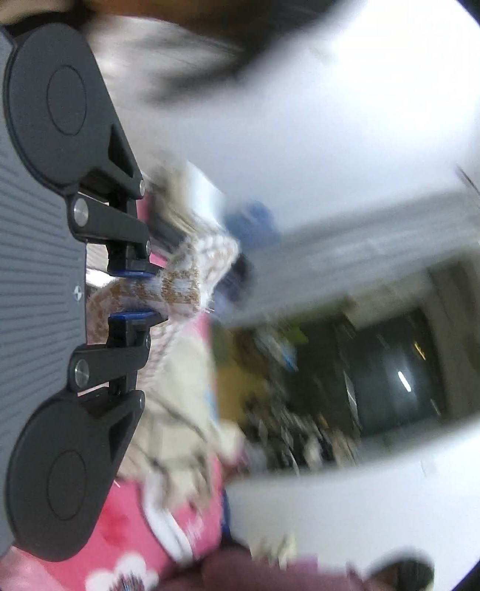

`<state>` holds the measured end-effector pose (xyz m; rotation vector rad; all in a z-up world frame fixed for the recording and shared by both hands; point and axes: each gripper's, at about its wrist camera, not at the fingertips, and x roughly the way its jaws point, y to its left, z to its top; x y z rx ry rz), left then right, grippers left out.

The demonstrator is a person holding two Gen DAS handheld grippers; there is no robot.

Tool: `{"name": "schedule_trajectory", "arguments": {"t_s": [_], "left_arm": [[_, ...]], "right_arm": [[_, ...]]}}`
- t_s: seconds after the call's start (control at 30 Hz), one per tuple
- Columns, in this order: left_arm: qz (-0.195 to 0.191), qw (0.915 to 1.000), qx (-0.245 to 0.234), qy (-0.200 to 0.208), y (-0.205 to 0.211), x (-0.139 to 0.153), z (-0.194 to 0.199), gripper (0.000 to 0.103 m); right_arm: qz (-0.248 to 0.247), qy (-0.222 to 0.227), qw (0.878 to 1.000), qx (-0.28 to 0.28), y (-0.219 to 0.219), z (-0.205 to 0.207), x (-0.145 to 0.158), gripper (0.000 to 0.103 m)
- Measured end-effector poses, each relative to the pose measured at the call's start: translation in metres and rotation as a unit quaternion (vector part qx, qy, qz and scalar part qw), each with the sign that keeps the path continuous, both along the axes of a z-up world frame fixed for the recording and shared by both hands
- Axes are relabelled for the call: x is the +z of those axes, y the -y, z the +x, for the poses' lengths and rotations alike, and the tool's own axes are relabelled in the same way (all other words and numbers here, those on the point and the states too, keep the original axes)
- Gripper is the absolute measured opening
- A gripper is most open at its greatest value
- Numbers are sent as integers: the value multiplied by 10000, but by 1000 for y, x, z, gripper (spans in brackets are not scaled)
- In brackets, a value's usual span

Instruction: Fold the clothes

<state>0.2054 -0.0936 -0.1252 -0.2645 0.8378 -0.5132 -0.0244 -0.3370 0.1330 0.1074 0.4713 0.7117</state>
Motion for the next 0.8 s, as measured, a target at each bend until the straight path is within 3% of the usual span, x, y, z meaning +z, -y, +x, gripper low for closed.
{"name": "schedule_trajectory", "arguments": {"t_s": [0.07,0.17,0.23,0.27,0.43,0.5,0.57,0.63,0.7,0.8], "left_arm": [[-315,9988,204,-318,-31,8,-5,53],[-216,9976,387,-536,-75,16,-25,54],[-154,9977,312,-583,-95,20,-42,54],[-134,9978,243,-596,-103,22,-52,54],[-215,9957,-527,-729,-117,27,-100,54],[-264,9914,-998,-804,-107,25,-117,55],[-290,9851,-1456,-866,-94,21,-137,55],[-301,9789,-1789,-941,-81,16,-155,55],[-275,9758,-1957,-939,-71,12,-170,56],[-236,9724,-2131,-922,-64,11,-180,56]], "right_arm": [[-400,-290,9978,435,-22,-22,-21,19],[-1032,-1004,9867,750,-49,-45,-75,25],[-1820,-1897,9601,953,-65,-53,-128,34],[-2129,-2322,9438,998,-69,-57,-152,34],[-2038,-3404,9170,418,-61,-90,-207,35],[-1092,-3360,9352,-253,-39,-99,-195,37],[34,-3302,9367,-1166,-13,-111,-188,44],[744,-3362,9209,-1828,5,-113,-199,44],[1432,-3401,8963,-2459,22,-115,-211,46],[1844,-3932,8551,-2832,25,-105,-247,46]]}}
